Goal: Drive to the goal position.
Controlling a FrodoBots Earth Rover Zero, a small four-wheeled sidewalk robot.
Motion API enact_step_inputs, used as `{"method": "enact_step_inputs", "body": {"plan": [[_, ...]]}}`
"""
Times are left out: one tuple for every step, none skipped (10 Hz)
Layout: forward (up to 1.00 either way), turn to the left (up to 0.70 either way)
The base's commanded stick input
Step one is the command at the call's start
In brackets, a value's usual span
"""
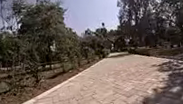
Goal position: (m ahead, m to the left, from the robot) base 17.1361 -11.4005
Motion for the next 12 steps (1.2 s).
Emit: {"method": "enact_step_inputs", "body": {"plan": [[0.50,0.00],[0.50,0.00],[0.50,0.00],[0.50,0.00],[0.50,0.00],[0.50,0.00],[0.50,0.00],[0.50,0.00],[0.50,0.00],[0.50,0.00],[0.50,0.00],[0.50,0.00]]}}
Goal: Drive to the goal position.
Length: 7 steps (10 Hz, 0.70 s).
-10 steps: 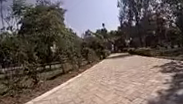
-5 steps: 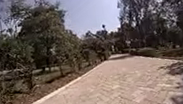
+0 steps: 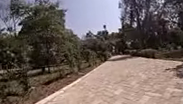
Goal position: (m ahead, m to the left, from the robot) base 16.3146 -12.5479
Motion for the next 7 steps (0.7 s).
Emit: {"method": "enact_step_inputs", "body": {"plan": [[0.50,0.00],[0.50,0.00],[0.50,0.00],[0.50,0.00],[0.50,0.00],[0.50,0.00],[0.50,0.00]]}}
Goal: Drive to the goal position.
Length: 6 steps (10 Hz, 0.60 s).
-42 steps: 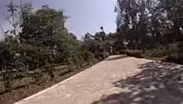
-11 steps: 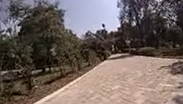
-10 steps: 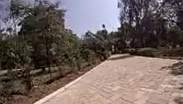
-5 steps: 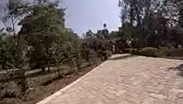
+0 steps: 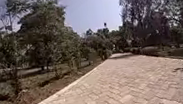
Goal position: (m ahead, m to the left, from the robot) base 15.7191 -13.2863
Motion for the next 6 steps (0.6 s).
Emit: {"method": "enact_step_inputs", "body": {"plan": [[0.50,0.00],[0.50,0.00],[0.50,0.00],[0.50,-0.11],[0.50,-0.48],[0.50,-0.50]]}}
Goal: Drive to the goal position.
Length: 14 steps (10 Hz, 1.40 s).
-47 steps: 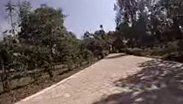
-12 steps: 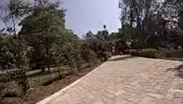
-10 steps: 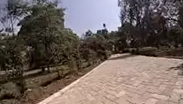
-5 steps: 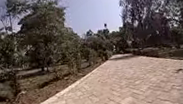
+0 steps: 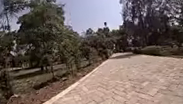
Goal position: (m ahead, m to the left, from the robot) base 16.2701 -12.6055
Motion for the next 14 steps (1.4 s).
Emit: {"method": "enact_step_inputs", "body": {"plan": [[0.50,-0.50],[0.50,-0.50],[0.50,-0.50],[0.50,-0.50],[0.50,-0.50],[0.50,-0.39],[0.50,-0.22],[0.50,0.00],[0.50,0.00],[0.50,0.00],[0.50,0.00],[0.50,0.00],[0.50,0.00],[0.50,-0.10]]}}
